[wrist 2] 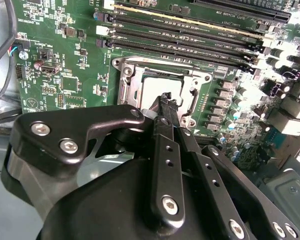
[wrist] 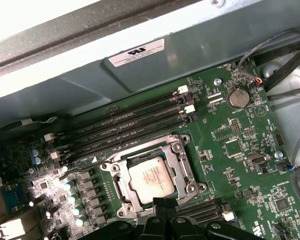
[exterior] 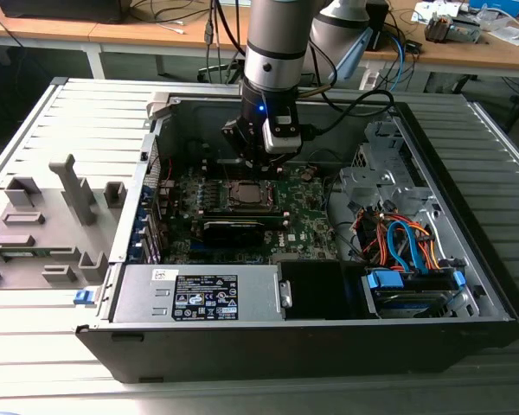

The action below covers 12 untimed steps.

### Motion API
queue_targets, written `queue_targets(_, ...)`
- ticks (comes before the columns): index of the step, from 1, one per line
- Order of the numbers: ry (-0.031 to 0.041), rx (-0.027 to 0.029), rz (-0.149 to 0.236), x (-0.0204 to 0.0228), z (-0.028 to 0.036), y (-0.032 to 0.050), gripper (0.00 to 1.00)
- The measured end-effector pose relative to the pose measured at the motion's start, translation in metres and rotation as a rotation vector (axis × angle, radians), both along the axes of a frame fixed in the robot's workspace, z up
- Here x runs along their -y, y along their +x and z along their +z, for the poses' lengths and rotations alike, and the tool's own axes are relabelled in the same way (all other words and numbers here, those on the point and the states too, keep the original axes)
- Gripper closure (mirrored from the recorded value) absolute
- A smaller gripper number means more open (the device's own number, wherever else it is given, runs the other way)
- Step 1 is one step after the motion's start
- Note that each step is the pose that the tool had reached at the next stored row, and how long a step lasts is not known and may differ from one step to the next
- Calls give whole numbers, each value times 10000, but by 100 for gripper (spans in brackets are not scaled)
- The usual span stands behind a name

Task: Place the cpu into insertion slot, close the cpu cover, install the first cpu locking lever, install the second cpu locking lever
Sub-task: 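Install the first cpu locking lever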

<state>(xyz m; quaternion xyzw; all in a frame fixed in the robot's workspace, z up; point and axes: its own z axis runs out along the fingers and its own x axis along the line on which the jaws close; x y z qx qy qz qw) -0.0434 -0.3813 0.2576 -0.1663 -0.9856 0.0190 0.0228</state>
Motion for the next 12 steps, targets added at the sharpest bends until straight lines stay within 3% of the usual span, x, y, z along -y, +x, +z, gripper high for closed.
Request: queue_targets(12,0,0,99,0,0,2,89)
